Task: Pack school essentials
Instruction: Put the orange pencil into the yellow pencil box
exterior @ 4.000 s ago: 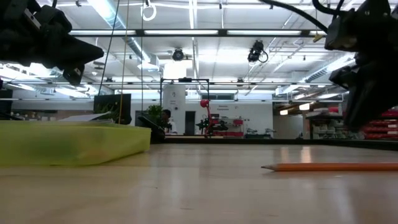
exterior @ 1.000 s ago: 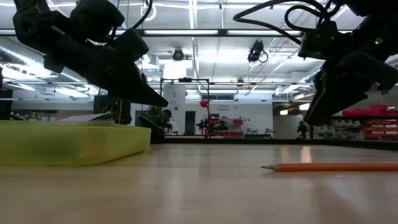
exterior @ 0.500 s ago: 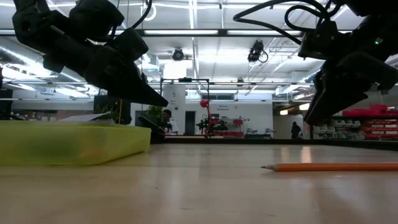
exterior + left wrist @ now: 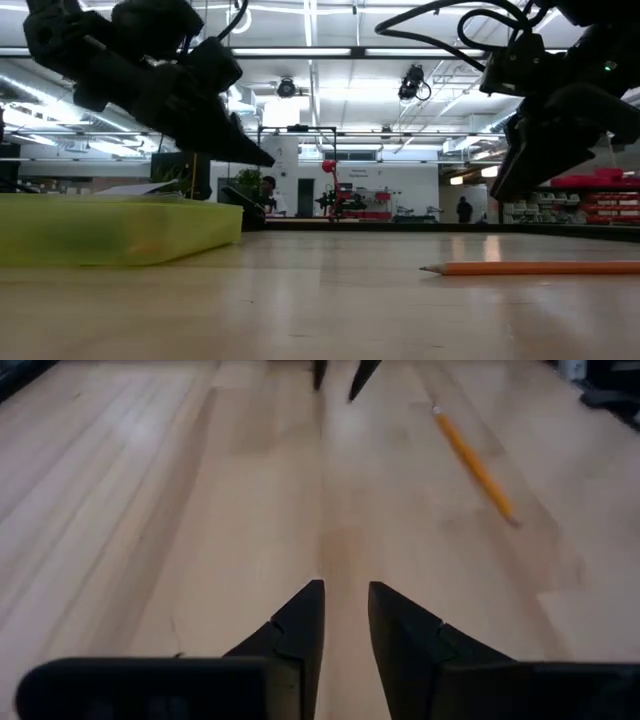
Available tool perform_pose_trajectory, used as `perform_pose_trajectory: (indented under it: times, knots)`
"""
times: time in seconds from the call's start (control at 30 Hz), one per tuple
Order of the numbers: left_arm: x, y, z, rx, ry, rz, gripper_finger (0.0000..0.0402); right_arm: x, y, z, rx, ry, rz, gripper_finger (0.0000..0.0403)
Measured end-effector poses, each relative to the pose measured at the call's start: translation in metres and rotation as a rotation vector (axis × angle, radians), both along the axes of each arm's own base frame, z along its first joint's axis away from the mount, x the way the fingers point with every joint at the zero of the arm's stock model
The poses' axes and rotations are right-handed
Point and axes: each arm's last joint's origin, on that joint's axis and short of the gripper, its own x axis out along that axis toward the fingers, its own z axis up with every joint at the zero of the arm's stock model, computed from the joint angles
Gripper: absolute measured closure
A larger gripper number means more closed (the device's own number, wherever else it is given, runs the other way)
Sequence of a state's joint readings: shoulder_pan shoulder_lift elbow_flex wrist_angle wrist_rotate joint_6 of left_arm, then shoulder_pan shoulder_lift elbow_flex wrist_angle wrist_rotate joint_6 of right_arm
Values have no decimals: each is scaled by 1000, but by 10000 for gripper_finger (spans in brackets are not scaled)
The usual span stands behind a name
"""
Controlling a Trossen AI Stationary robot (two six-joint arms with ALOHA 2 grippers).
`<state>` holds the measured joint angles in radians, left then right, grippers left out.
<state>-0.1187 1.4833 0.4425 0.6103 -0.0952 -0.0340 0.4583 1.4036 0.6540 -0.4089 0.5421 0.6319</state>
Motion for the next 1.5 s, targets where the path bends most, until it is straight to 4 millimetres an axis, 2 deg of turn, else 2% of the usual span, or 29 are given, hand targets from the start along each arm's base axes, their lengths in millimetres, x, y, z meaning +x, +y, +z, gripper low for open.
perform_pose_trajectory:
  times: [0.23, 0.57, 0.77, 0.93, 1.13, 1.27, 1.5]
  knots:
    - [33, -24, 5, 47, 57, -92, 323, -2, 2, -1, 53, 43, 35, 250]
    - [82, -35, -3, 42, 163, -84, 326, -11, 15, -3, 65, 93, 109, 250]
    - [112, -45, -6, 39, 209, -109, 310, -15, 23, -3, 72, 81, 124, 250]
    - [127, -62, -7, 42, 245, -140, 301, -15, 26, -2, 93, 58, 118, 250]
    - [139, -88, -3, -12, 288, -140, 305, -16, 31, -1, 122, 25, 93, 250]
    - [137, -102, 2, -31, 284, -95, 304, -18, 34, -1, 113, -10, 62, 250]
    - [130, -123, 3, -117, 269, -18, 304, -24, 43, 1, 75, -26, 106, 250]
